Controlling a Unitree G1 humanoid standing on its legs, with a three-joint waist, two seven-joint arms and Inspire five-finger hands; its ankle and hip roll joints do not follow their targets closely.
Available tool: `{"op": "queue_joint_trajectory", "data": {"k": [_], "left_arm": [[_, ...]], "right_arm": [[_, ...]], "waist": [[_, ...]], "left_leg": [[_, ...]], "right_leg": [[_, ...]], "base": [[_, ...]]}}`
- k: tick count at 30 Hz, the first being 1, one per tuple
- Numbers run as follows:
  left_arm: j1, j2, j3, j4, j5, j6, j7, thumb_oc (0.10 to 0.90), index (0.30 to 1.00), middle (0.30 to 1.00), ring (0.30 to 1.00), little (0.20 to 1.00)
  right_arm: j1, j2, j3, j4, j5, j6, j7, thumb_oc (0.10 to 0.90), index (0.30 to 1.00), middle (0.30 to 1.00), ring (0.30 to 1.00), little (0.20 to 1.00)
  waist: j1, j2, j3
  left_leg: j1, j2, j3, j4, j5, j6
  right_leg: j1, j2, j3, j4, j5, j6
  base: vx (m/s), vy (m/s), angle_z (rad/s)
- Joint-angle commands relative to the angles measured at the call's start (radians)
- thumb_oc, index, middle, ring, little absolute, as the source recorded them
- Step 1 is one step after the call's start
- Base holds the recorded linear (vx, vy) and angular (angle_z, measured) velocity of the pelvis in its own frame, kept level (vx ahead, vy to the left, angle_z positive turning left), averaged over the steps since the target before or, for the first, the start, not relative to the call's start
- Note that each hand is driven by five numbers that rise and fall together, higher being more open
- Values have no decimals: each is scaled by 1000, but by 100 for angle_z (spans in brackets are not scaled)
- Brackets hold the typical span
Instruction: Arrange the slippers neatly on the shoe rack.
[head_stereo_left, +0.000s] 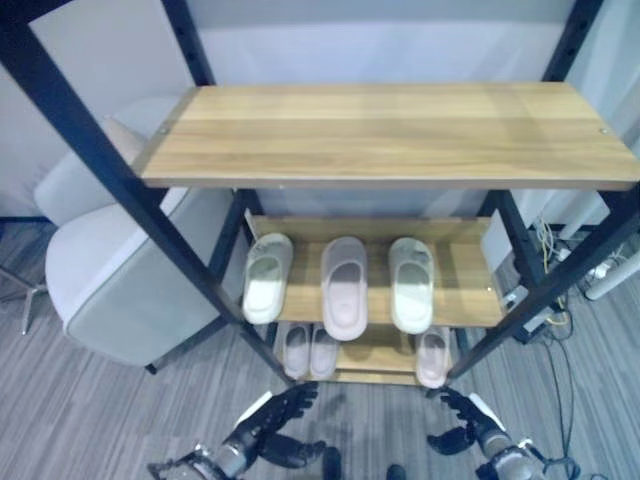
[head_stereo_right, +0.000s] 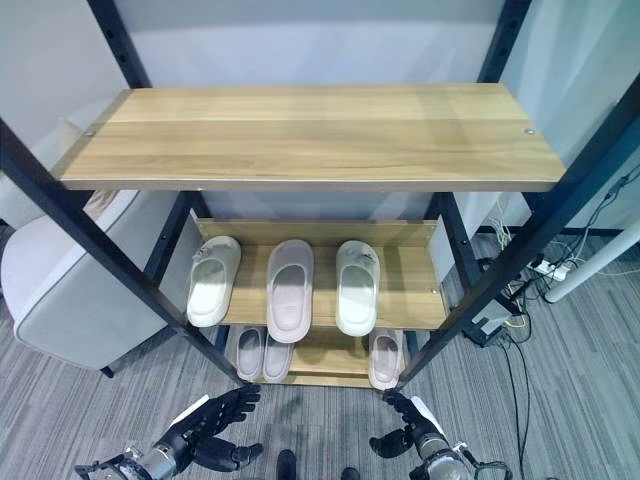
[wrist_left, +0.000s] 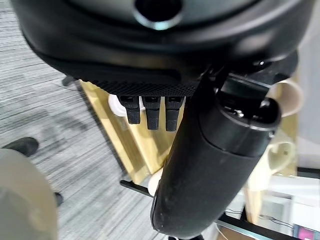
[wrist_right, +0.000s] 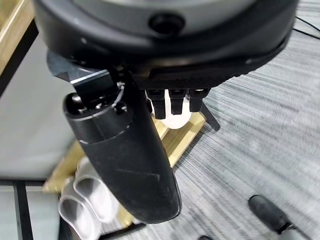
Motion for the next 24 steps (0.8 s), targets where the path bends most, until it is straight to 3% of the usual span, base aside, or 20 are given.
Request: {"op": "queue_joint_trajectory", "data": {"k": [1,8,15,17,24], "left_arm": [[-88,51,53,-132,45,-63,-33,800,900,900,900,900],[-201,54,26,-311,89,-76,-41,800,900,900,900,900],[-287,32,15,-434,-54,-74,-48,800,900,900,900,900],[-380,-52,-3,-345,-39,-99,45,800,900,900,900,900],[-524,-116,26,-175,195,-110,250,800,900,900,900,900]], "right_arm": [[-77,-41,25,-26,-33,-36,1,800,900,900,900,900],[-104,-5,90,61,-94,-21,15,800,900,900,900,900],[-79,2,135,93,-156,-17,37,800,900,900,900,900],[-65,35,132,105,-104,-19,32,800,900,900,900,900],[-50,62,121,116,-85,-14,-9,800,900,900,900,900]], "waist": [[16,-18,-36],[24,-21,-36],[4,-23,-39],[-14,-27,-44],[-30,-30,-45]], "left_leg": [[50,54,-11,1,-100,-27],[53,59,-14,1,-99,-34],[62,63,-9,0,-105,-37],[65,64,0,-2,-107,-39],[59,62,19,-2,-110,-40]], "right_leg": [[-79,-17,16,94,-70,55],[-64,-9,3,72,-68,52],[-56,-4,11,74,-74,50],[-50,-2,19,55,-68,49],[-45,-1,27,18,-48,52]], "base": [[15,-24,4],[20,-36,2],[25,-21,-3],[37,-36,-2],[43,-12,-5]]}}
